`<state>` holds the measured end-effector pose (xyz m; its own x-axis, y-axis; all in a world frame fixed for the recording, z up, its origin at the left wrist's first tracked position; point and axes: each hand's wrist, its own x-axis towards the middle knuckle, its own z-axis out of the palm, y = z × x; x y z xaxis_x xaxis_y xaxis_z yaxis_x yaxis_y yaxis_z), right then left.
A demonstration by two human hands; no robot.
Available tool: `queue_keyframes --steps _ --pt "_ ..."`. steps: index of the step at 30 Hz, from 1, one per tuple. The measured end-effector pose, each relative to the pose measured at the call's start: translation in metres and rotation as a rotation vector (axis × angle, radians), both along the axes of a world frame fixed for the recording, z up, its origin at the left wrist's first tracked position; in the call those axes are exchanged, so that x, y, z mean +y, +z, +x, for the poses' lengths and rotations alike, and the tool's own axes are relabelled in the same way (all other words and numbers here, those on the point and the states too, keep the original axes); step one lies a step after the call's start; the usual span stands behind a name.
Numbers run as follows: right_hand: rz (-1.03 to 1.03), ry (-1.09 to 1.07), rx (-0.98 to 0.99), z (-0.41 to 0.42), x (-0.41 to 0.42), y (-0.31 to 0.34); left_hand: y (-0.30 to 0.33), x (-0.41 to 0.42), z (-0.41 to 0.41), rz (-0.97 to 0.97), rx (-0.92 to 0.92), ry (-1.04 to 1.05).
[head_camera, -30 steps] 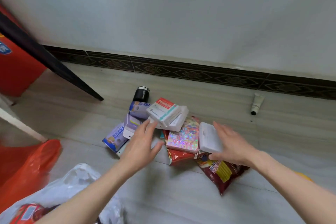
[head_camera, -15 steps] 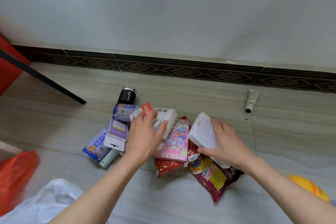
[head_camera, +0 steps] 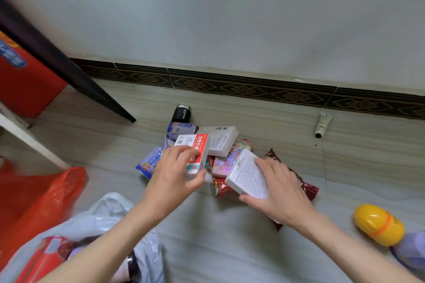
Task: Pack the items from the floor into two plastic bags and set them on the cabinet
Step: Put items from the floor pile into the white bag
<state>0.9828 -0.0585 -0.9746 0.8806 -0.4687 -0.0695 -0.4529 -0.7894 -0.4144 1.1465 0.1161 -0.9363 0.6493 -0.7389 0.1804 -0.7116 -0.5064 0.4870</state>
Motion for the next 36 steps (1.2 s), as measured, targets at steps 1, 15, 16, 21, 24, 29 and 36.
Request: queue_keyframes --steps 1,15,16,21,24,29,36 --pt "-0.014 0.028 0.005 -0.001 0.013 0.007 0.008 0.016 -0.005 0.007 -0.010 -0.002" --pt "-0.062 0.515 0.159 0.007 0.231 0.117 0.047 0.290 -0.084 0.016 0.041 0.474" --pt "-0.076 0.522 0.173 0.017 0.241 0.121 0.044 0.301 -0.085 0.030 0.046 0.510" --pt "-0.126 0.538 0.183 0.064 0.292 0.117 0.012 0.343 -0.085 0.064 0.104 0.625" --pt "-0.262 0.638 0.094 0.083 0.322 0.098 -0.012 0.358 -0.082 0.066 0.110 0.764" --pt "-0.462 0.717 0.034 0.101 0.362 0.064 -0.039 0.360 -0.081 -0.009 0.222 0.895" --pt "-0.309 0.791 0.165 0.092 0.359 0.042 -0.039 0.384 -0.093 -0.175 0.274 0.818"
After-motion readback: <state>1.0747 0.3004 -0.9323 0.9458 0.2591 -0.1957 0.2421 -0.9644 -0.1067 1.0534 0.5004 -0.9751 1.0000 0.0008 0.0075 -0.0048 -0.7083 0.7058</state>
